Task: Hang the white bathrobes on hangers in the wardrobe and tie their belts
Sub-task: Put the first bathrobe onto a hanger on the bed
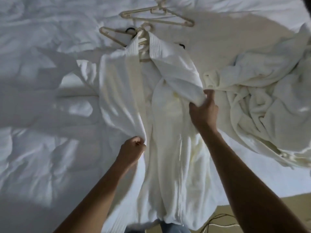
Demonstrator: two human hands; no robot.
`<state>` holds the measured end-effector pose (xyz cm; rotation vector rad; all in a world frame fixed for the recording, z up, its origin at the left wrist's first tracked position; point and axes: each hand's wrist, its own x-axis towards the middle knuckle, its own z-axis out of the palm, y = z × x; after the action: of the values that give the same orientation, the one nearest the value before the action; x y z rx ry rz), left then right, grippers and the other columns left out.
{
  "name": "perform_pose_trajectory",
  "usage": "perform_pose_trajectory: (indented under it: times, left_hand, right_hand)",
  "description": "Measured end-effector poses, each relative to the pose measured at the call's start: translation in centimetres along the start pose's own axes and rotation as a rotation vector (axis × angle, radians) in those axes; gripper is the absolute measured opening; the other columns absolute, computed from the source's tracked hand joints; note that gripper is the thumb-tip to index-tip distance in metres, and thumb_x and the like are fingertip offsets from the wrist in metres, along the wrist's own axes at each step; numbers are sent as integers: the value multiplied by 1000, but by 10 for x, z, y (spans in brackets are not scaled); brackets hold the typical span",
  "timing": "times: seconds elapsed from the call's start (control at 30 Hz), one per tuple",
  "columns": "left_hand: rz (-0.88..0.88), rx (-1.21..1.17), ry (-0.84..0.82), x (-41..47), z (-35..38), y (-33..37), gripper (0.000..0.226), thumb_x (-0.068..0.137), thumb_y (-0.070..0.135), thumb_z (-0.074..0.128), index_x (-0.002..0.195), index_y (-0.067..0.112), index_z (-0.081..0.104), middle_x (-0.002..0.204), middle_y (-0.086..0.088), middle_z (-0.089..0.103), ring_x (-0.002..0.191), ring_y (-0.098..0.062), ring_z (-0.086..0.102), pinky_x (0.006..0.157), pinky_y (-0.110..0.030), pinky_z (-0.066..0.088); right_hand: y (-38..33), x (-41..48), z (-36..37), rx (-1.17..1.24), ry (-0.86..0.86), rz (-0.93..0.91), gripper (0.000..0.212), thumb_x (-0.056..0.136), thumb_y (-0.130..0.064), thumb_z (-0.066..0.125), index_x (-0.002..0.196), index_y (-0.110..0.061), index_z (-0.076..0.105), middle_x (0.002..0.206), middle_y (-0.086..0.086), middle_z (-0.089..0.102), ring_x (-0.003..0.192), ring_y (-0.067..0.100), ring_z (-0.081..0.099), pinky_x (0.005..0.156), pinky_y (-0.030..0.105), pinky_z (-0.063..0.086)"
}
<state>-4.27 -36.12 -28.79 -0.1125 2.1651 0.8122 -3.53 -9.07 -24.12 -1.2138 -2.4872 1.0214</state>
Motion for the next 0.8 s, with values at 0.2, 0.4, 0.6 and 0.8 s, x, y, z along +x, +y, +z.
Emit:
perform_pose_trajectory:
  times: [0.2, 0.4, 0.6, 0.8]
  left_hand:
    - [33, -310, 450, 5, -22, 30, 20, 92, 45, 59, 96, 26, 62, 86, 2, 71, 87, -30, 68, 79, -37, 52]
    - [-44, -248, 294, 52, -3, 89, 73, 81, 67, 70, 133, 24, 45, 125, -11, 62, 112, -32, 62, 96, -39, 49]
    - [-79, -214, 356, 71, 18, 78, 76, 75, 34, 82, 138, 13, 44, 131, -11, 60, 117, -32, 60, 95, -38, 49]
    - [-63, -234, 296, 73, 7, 75, 18, 87, 25, 77, 95, 16, 64, 91, 4, 70, 89, -21, 66, 73, -29, 45]
  right_hand:
    - [-1, -93, 14, -320, -1016, -576, 58, 93, -41, 68, 146, -27, 51, 139, 0, 61, 123, 23, 57, 106, 44, 46]
    - [20, 27, 21, 136, -204, 17, 24, 91, -27, 57, 106, -22, 75, 91, 0, 78, 87, 18, 72, 76, 27, 51]
    - [45, 136, 51, -131, -595, 224, 49, 85, -57, 70, 107, -13, 64, 102, 12, 68, 96, 29, 67, 85, 38, 54]
    - [33, 196, -25, -128, -110, 39, 43, 87, -45, 58, 109, -11, 72, 103, 16, 71, 94, 32, 64, 82, 39, 48]
